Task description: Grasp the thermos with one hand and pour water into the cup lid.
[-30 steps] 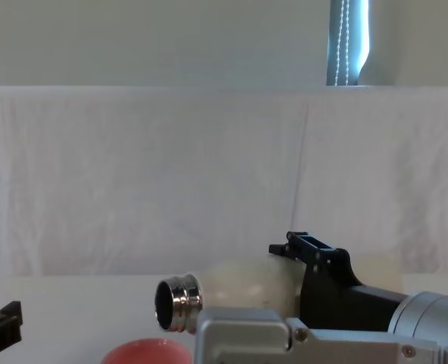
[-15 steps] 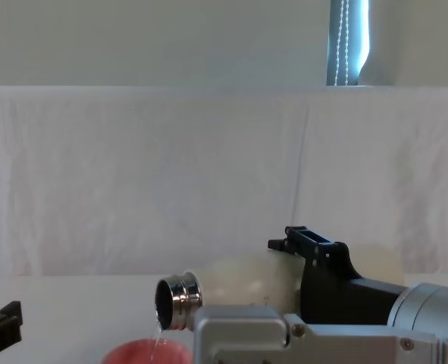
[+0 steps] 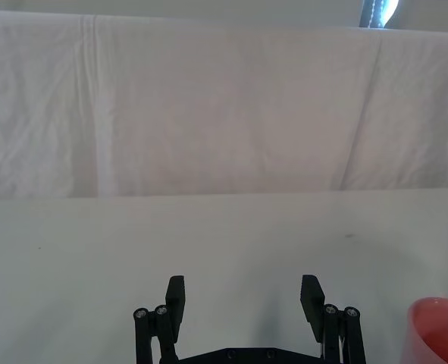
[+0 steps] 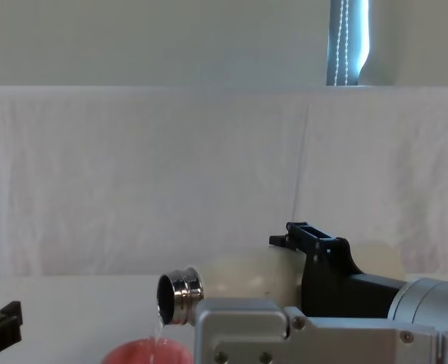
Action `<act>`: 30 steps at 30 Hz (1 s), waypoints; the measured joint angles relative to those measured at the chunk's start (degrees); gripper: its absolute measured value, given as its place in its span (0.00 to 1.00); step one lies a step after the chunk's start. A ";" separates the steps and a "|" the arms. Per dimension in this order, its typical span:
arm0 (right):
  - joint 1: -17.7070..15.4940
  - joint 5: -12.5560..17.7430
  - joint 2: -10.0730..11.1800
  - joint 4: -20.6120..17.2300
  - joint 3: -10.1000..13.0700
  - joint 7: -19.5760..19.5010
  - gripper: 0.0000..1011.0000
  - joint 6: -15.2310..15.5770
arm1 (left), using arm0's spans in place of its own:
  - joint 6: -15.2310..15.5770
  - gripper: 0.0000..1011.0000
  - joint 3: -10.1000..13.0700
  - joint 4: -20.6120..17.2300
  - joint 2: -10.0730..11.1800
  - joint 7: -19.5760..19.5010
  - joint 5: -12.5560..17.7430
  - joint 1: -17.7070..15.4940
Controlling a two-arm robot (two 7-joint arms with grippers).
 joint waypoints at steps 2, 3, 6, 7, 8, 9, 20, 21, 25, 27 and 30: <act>0.00 0.02 -0.01 -0.03 0.05 0.06 0.95 0.07 | 0.00 0.99 0.00 0.00 0.00 0.00 0.00 0.00; 0.00 0.02 -0.01 -0.05 0.07 0.08 0.95 0.09 | 0.00 0.99 0.00 0.00 0.00 0.00 0.00 0.00; 0.00 0.05 -0.02 -0.13 0.12 0.09 0.95 0.13 | 0.00 0.99 0.00 0.00 0.00 0.00 0.00 0.00; 0.00 0.06 -0.03 -0.18 0.14 0.12 0.95 0.14 | 0.00 0.99 0.00 0.00 0.00 0.00 0.00 0.00; 0.00 0.06 -0.03 -0.20 0.15 0.13 0.95 0.15 | 0.00 0.99 0.00 0.00 0.00 0.00 0.00 0.00; 0.00 0.07 -0.03 -0.21 0.16 0.12 0.95 0.15 | 0.00 0.99 0.00 0.00 0.00 0.00 0.00 0.00; -0.12 0.23 -0.05 -0.32 0.38 0.00 0.95 0.17 | 0.00 0.99 0.00 0.00 0.00 0.00 0.00 0.00; -0.12 0.23 -0.06 -0.32 0.38 0.00 0.95 0.17 | 0.00 0.99 0.00 0.00 0.00 0.00 0.00 0.00; -0.14 0.22 -0.10 -0.32 0.38 -0.03 0.95 0.22 | 0.00 0.99 0.00 0.00 0.00 0.00 0.00 0.00; -0.14 0.20 -0.13 -0.32 0.38 -0.07 0.95 0.24 | 0.00 0.99 0.00 0.00 0.00 0.00 0.00 0.00; -0.13 0.18 -0.14 -0.30 0.36 -0.10 0.95 0.23 | 0.00 0.99 0.00 0.00 0.00 0.00 0.00 0.00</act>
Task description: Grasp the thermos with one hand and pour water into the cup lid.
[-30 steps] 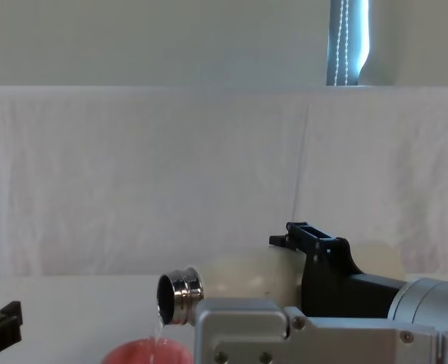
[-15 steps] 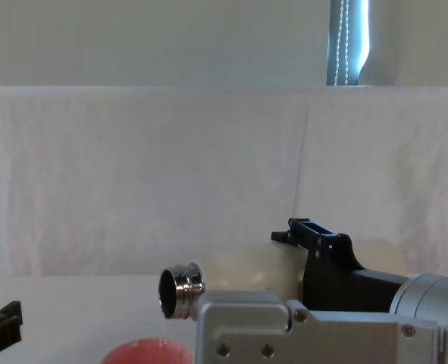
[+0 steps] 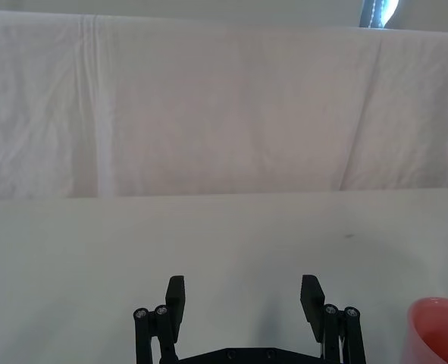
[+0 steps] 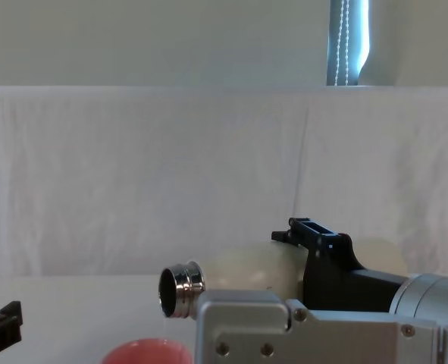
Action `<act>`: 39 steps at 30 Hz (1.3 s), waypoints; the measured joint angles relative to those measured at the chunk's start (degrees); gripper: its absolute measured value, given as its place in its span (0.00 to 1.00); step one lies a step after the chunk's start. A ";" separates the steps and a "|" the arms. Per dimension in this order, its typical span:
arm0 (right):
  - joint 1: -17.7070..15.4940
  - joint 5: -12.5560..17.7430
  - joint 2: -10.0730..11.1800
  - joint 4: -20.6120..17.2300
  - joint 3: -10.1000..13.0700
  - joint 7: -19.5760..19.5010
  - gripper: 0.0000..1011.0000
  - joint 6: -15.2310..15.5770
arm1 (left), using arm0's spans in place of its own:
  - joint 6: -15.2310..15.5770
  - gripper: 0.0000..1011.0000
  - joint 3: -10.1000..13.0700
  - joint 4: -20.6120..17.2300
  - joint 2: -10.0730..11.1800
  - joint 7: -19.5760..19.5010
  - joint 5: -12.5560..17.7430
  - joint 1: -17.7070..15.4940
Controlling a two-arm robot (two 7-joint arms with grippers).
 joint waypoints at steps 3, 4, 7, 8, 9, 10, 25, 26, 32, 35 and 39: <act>0.03 -0.04 0.00 0.02 -0.03 -0.02 0.95 -0.02 | 0.00 0.99 0.00 0.00 0.00 0.00 0.00 0.00; 0.03 -0.06 0.01 0.03 -0.04 -0.02 0.95 -0.02 | 0.00 0.99 0.00 0.00 0.00 0.00 0.00 0.00; 0.07 -0.15 0.02 0.03 -0.08 -0.02 0.95 -0.02 | 0.00 0.99 0.00 0.00 0.00 0.00 0.00 0.00; 0.08 -0.20 0.03 0.03 -0.11 -0.02 0.95 0.00 | 0.00 0.99 0.00 0.00 0.00 0.00 0.00 0.00; 0.12 -0.34 0.06 0.03 -0.17 0.00 0.95 0.02 | 0.00 0.99 0.00 0.00 0.00 0.00 0.00 0.00; 0.13 -0.40 0.07 0.03 -0.19 0.03 0.95 0.04 | 0.00 0.99 0.00 0.00 0.00 0.00 0.00 0.00; 0.32 -0.91 -0.04 -0.34 -0.13 0.30 0.95 0.72 | 0.00 0.99 0.00 0.00 0.00 0.00 0.00 0.00; 0.32 -0.91 -0.04 -0.34 -0.13 0.30 0.95 0.72 | 0.00 0.99 0.00 0.00 0.00 0.00 0.00 0.00; -0.17 -0.10 -0.74 -0.48 0.57 -0.50 0.95 0.93 | 0.00 0.99 0.00 0.00 0.00 0.00 0.00 0.00; -0.29 0.34 -1.09 -0.49 0.87 -0.78 0.95 0.92 | 0.00 0.99 0.00 0.00 0.00 0.00 0.00 0.00; -0.49 1.54 -1.59 -0.47 1.48 -0.88 0.95 0.82 | 0.00 0.99 0.00 0.00 0.00 0.00 0.00 0.00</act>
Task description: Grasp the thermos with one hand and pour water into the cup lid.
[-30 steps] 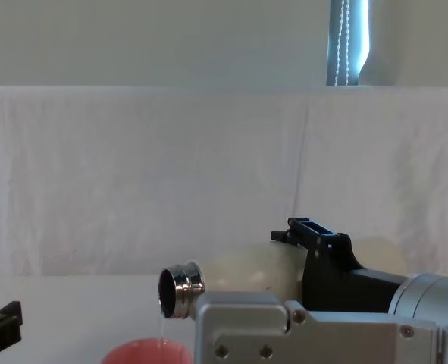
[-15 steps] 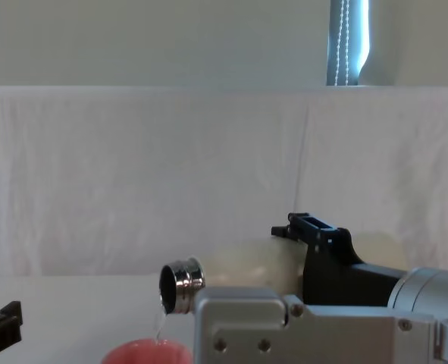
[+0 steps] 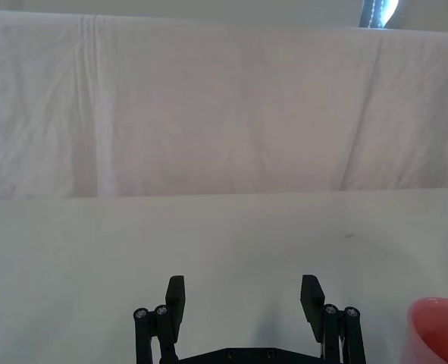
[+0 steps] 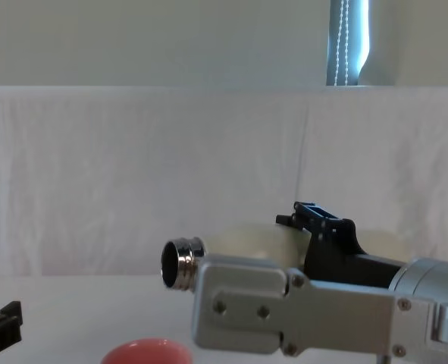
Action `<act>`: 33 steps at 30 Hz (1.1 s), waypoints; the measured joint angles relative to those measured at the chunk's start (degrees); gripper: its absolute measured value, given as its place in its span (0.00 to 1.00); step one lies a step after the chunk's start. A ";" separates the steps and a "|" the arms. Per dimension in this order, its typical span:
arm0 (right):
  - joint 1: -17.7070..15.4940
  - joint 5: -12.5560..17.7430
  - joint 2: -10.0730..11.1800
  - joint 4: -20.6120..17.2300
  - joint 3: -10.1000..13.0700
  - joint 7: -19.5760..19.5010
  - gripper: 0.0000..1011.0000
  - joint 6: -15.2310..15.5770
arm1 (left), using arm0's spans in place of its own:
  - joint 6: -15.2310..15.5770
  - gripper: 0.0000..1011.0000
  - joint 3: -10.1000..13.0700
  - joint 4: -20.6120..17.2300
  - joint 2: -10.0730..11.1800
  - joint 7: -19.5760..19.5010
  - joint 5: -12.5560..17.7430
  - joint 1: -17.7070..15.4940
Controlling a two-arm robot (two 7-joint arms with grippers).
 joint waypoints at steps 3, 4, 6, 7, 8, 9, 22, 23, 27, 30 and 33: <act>-0.21 1.30 -0.34 0.04 0.56 0.04 0.95 -0.31 | 0.00 0.99 0.00 0.00 0.00 0.00 0.00 0.00; -0.27 1.63 -0.42 0.04 0.70 0.10 0.95 -0.37 | 0.00 0.99 0.00 0.00 0.00 0.00 0.00 0.00; -0.43 2.63 -0.67 0.04 1.08 0.46 0.95 -0.52 | 0.00 0.99 0.00 0.00 0.00 0.00 0.00 0.00; -0.47 2.86 -0.71 0.04 1.17 0.53 0.95 -0.55 | 0.00 0.99 0.00 0.00 0.00 0.00 0.00 0.00; -0.49 3.02 -0.75 0.04 1.24 0.61 0.95 -0.57 | 0.00 0.99 0.00 0.00 0.00 0.00 0.00 0.00; -0.52 3.15 -0.78 0.03 1.30 0.69 0.95 -0.57 | 0.00 0.99 0.00 0.00 0.00 0.00 0.00 0.00; -0.83 3.85 -0.91 -0.29 1.62 0.81 0.95 -0.72 | 0.00 0.99 0.00 0.00 0.00 0.00 0.00 0.00; -0.86 3.99 -0.93 -0.32 1.69 0.81 0.95 -0.76 | 0.00 0.99 0.00 0.00 0.00 0.00 0.00 0.00; -1.22 5.92 -1.20 -0.75 2.53 1.12 0.95 -1.32 | 0.00 0.99 0.00 0.00 0.00 0.00 0.00 0.00; -1.55 8.19 -1.52 -1.11 3.45 1.62 0.95 -1.81 | 0.00 0.99 0.00 0.00 0.00 0.00 0.00 0.00; -1.89 10.76 -2.02 -1.42 4.56 2.17 0.95 -2.16 | 0.00 0.99 0.00 0.00 0.00 0.00 0.00 0.00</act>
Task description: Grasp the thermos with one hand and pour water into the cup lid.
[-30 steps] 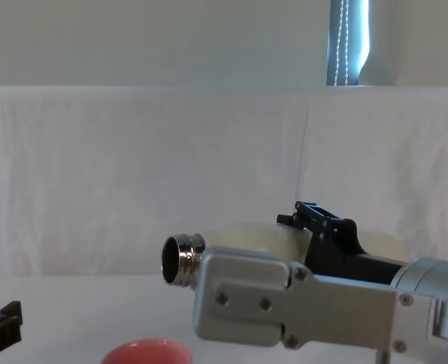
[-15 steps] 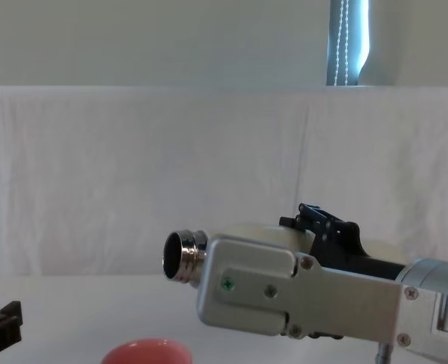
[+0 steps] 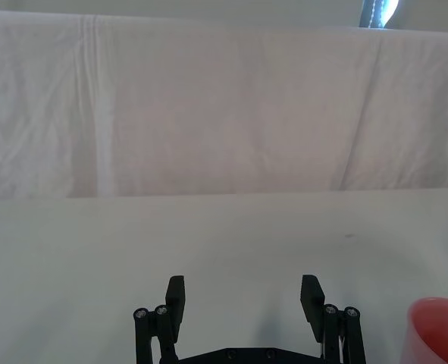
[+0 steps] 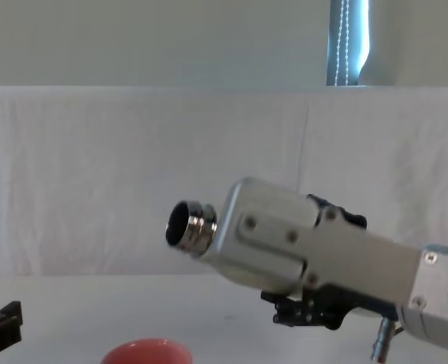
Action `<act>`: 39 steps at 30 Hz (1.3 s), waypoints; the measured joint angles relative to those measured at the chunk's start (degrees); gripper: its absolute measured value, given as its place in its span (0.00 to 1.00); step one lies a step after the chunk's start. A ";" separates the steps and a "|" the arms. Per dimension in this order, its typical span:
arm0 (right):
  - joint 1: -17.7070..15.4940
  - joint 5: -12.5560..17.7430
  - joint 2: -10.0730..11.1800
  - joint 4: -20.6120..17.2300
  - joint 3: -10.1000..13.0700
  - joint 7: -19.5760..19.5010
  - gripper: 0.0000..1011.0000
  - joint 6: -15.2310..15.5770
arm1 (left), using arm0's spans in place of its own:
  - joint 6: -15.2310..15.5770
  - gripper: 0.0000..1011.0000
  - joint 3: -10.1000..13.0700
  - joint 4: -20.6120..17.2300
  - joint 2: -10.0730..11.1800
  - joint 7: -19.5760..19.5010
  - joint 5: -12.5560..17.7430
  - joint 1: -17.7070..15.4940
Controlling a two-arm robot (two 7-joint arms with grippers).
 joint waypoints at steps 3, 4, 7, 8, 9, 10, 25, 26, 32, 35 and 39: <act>-0.41 3.00 -0.62 -0.28 1.20 0.59 0.95 -0.38 | 0.00 0.99 0.00 0.00 0.00 0.00 0.00 0.00; -0.51 3.91 -0.78 -0.32 1.55 0.79 0.95 -0.49 | 0.00 0.99 0.00 0.00 0.00 0.00 0.00 0.00; -0.88 7.53 -1.52 -0.42 3.10 1.64 0.95 -0.89 | 0.00 0.99 0.00 0.00 0.00 0.00 0.00 0.00; -1.03 9.24 -1.89 -0.42 3.79 1.98 0.95 -1.01 | 0.00 0.99 0.00 0.00 0.00 0.00 0.00 0.00; -1.14 10.46 -2.14 -0.42 4.29 2.23 0.95 -1.11 | 0.00 0.99 0.00 0.00 0.00 0.00 0.00 0.00; -1.20 11.27 -2.31 -0.42 4.61 2.36 0.95 -1.17 | 0.00 0.99 0.00 0.00 0.00 0.00 0.00 0.00; -2.63 29.27 -4.99 1.61 10.32 4.92 0.95 -3.86 | 0.00 0.99 0.00 0.00 0.00 0.00 0.00 0.00; -2.67 30.11 -5.06 1.77 10.51 5.04 0.95 -4.02 | 0.00 0.99 0.00 0.00 0.00 0.00 0.00 0.00; -2.91 35.27 -5.56 3.10 11.58 5.77 0.95 -5.27 | 0.00 0.99 0.00 0.00 0.00 0.00 0.00 0.00; -3.11 39.17 -6.04 4.17 12.50 6.27 0.95 -6.17 | 0.00 0.99 0.00 0.00 0.00 0.00 0.00 0.00; -3.35 43.68 -6.63 5.63 13.72 6.86 0.95 -6.81 | 0.00 0.99 0.00 0.00 0.00 0.00 0.00 0.00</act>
